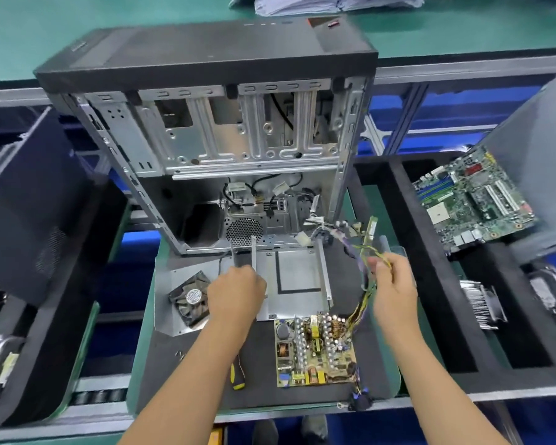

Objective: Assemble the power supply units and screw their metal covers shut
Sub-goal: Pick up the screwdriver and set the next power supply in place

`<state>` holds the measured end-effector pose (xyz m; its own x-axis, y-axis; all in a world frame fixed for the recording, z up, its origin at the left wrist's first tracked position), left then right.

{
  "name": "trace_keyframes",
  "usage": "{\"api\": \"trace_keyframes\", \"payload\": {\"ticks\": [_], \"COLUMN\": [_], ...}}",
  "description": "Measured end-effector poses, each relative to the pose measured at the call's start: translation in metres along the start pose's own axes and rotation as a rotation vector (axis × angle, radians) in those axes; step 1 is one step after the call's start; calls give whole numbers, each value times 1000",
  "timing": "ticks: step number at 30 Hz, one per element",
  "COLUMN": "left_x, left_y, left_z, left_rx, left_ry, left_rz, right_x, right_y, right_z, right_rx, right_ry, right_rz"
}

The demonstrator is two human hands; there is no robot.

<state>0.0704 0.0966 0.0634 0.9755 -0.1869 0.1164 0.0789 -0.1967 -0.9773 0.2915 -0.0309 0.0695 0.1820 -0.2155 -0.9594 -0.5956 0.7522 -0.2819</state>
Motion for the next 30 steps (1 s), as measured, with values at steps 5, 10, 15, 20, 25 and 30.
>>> {"api": "trace_keyframes", "payload": {"ticks": [5, 10, 15, 20, 25, 30], "left_x": [3, 3, -2, -4, -4, -7], "left_y": [3, 5, 9, 11, 11, 9], "left_z": [0, -1, 1, -1, -1, 1], "left_rx": [37, 63, 71, 73, 61, 56], "left_ry": [25, 37, 38, 48, 40, 51], "left_rz": [-106, -111, -112, -142, -171, -169], "right_x": [-14, -26, 14, 43, 17, 25], "right_y": [26, 33, -20, -26, -22, 26], "right_z": [-3, -16, -36, 7, -11, -90], "right_rx": [-543, -480, 416, -11, -61, -605], "right_ry": [55, -69, 57, 341, 11, -52], "right_rz": [-52, -25, 402, 213, -593, -978]}}
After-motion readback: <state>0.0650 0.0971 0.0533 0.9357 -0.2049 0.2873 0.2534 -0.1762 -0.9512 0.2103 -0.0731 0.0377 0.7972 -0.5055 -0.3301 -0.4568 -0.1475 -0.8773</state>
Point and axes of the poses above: each hand's wrist, its own z-axis towards the middle knuckle, its own y-axis out of the palm, x = y × z, the point moved 3 cm from there along z, towards the middle knuckle, and after that the axes turned 3 degrees about -y, right-handed, at the moved point
